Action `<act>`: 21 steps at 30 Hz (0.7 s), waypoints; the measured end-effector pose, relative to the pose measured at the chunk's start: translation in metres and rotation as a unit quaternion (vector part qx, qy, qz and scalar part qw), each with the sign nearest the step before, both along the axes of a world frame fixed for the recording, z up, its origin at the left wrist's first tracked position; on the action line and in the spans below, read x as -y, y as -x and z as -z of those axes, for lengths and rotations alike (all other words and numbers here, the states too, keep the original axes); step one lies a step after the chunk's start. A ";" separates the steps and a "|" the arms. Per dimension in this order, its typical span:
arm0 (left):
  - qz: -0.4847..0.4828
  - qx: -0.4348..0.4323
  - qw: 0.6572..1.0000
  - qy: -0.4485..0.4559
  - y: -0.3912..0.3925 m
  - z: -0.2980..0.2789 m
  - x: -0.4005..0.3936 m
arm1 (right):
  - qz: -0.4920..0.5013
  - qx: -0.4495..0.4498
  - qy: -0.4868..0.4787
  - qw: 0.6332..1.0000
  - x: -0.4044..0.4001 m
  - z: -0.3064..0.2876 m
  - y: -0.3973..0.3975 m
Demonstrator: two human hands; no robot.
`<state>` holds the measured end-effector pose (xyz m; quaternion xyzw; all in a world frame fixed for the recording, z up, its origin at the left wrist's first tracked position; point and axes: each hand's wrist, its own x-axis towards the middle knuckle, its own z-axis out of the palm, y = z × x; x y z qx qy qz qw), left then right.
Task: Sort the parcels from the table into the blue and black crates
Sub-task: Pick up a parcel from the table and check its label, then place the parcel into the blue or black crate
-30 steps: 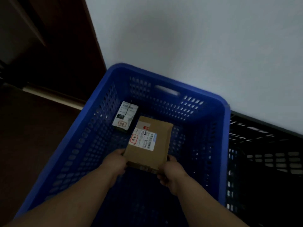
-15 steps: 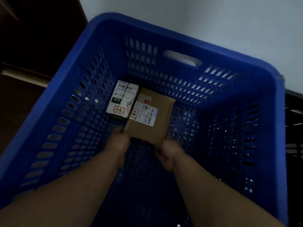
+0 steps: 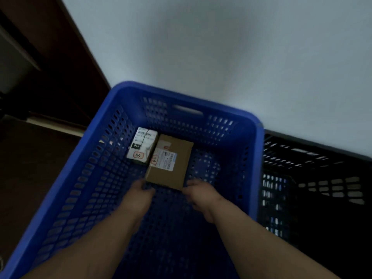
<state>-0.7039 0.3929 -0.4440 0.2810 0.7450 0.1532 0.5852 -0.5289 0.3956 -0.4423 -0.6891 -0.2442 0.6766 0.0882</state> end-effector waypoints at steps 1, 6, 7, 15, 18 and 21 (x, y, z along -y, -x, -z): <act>0.017 -0.008 1.000 -0.011 -0.006 -0.017 0.006 | -0.026 0.002 -0.012 1.000 0.005 -0.017 -0.004; 0.098 -0.062 0.991 -0.061 -0.038 -0.108 0.036 | -0.136 0.045 -0.094 0.985 0.037 -0.119 -0.035; 0.108 -0.066 0.990 -0.070 -0.044 -0.126 0.042 | -0.147 0.057 -0.112 0.981 0.044 -0.139 -0.044; 0.230 -0.054 0.956 -0.172 -0.112 -0.234 0.096 | -0.105 0.183 -0.246 0.946 0.130 -0.255 -0.126; 0.281 -0.041 0.937 -0.202 -0.134 -0.260 0.128 | -0.063 0.229 -0.268 0.934 0.185 -0.282 -0.152; 0.315 -0.035 0.927 -0.203 -0.151 -0.275 0.169 | -0.056 0.251 -0.260 0.931 0.242 -0.298 -0.173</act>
